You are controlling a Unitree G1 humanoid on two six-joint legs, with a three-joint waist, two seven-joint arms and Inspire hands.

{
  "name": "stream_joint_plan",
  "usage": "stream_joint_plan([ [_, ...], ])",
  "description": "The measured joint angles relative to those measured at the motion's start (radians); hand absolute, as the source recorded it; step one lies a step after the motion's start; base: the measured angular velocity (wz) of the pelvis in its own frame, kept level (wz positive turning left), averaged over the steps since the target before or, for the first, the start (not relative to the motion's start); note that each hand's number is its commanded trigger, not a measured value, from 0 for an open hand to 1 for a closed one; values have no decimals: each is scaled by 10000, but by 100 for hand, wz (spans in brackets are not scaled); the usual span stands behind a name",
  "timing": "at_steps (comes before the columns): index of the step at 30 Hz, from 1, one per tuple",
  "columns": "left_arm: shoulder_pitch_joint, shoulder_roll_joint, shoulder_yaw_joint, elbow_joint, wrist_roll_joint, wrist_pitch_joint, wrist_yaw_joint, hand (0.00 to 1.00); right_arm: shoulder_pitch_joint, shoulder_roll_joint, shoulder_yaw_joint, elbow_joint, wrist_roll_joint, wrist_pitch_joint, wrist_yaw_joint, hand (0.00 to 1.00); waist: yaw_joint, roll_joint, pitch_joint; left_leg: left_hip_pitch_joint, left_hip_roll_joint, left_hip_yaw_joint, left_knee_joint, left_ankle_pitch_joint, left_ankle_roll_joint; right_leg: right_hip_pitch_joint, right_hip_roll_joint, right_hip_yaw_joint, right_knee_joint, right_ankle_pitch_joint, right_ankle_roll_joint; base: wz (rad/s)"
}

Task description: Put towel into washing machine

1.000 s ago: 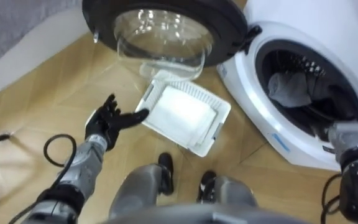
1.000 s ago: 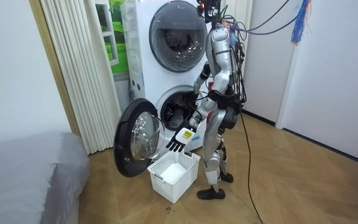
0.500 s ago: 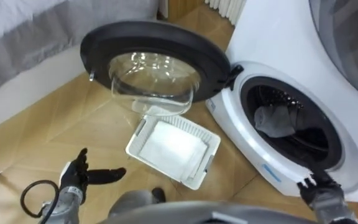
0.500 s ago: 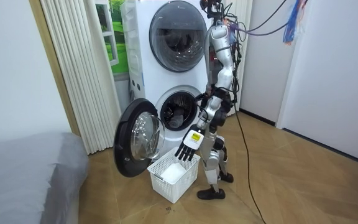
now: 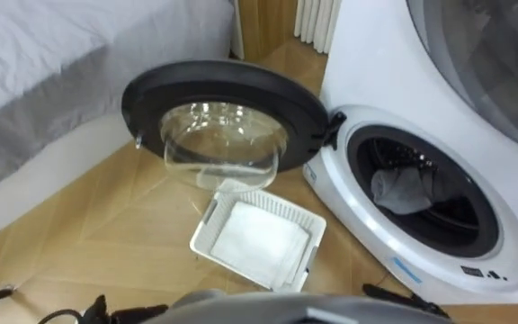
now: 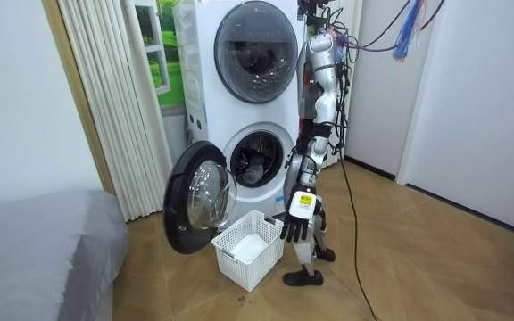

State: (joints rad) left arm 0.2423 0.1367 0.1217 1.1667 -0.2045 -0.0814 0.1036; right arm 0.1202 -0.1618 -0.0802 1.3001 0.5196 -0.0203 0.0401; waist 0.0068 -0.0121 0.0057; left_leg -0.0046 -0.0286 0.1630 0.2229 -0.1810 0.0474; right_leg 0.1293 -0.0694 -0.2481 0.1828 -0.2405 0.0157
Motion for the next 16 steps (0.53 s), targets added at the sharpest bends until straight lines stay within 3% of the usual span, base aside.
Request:
stream_joint_plan([
  [3,16,-155,30,-6,46,278,-7,0,-18,136,-9,252,-730,82,60,0,-14,-59,4,1,-4,-5,15,0,2,65,3,18,-147,3,-6,0],
  [11,-141,-152,521,-54,733,837,-2,0,-182,189,-1,430,-1488,441,299,0,-24,-267,44,185,-11,-16,-3,-27,-23,324,25,39,-296,-1,-14,0],
  [16,-215,-189,522,-73,1220,887,28,0,-242,193,17,282,-2412,566,298,0,-4,-381,74,326,1,-12,-11,-67,-46,445,37,20,-280,2,-17,-1],
])
